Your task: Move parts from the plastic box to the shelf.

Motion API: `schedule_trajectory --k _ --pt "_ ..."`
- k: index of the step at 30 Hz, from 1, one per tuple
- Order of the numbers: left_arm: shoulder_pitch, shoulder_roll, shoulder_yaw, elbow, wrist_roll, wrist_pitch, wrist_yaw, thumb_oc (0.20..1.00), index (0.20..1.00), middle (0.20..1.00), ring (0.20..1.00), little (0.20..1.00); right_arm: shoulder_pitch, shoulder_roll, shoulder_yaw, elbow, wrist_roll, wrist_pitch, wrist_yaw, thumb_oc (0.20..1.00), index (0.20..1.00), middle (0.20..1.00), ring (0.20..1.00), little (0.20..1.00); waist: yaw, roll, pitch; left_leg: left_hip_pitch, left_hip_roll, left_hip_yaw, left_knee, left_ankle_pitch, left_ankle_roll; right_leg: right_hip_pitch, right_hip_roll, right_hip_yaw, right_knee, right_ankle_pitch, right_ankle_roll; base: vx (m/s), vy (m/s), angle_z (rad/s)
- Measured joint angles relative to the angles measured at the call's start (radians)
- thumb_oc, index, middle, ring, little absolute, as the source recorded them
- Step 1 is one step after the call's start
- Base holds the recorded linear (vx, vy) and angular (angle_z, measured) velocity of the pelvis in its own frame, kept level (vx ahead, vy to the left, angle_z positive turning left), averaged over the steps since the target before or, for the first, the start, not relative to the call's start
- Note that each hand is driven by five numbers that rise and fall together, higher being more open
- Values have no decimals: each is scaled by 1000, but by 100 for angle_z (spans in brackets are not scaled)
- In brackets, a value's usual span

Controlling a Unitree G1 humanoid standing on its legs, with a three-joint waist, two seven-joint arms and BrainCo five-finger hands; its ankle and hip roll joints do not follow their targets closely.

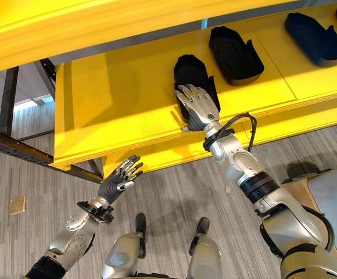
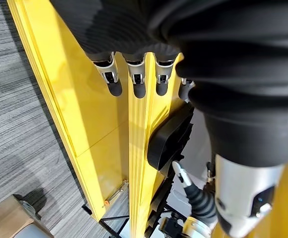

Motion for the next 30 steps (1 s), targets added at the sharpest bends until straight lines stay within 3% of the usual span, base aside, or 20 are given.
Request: schedule_trajectory --k 4,11,30 --pt "-9 3 -2 1 -1 0 0 1000 1000 1000 1000 1000 0 4 17 148 11 64 2 1000 1000 1000 1000 1000 4 -3 12 -36 -9 -16 15 0 1 -29 -13 -4 21 -7 1 -57 5 10" --pt "-82 13 -16 0 -30 0 9 1000 1000 1000 1000 1000 -28 12 2 196 48 128 -85 1000 1000 1000 1000 1000 -1 0 85 -85 -10 -17 41 2 1 -82 -19 -2 53 -9 -1 -51 12 0" --pt "-102 13 -23 -1 -31 1 45 1000 1000 1000 1000 1000 -145 11 21 270 33 140 -141 1000 1000 1000 1000 1000 6 2 117 -129 -10 -21 54 7 -1 -138 -24 0 92 -19 -8 -20 0 0"
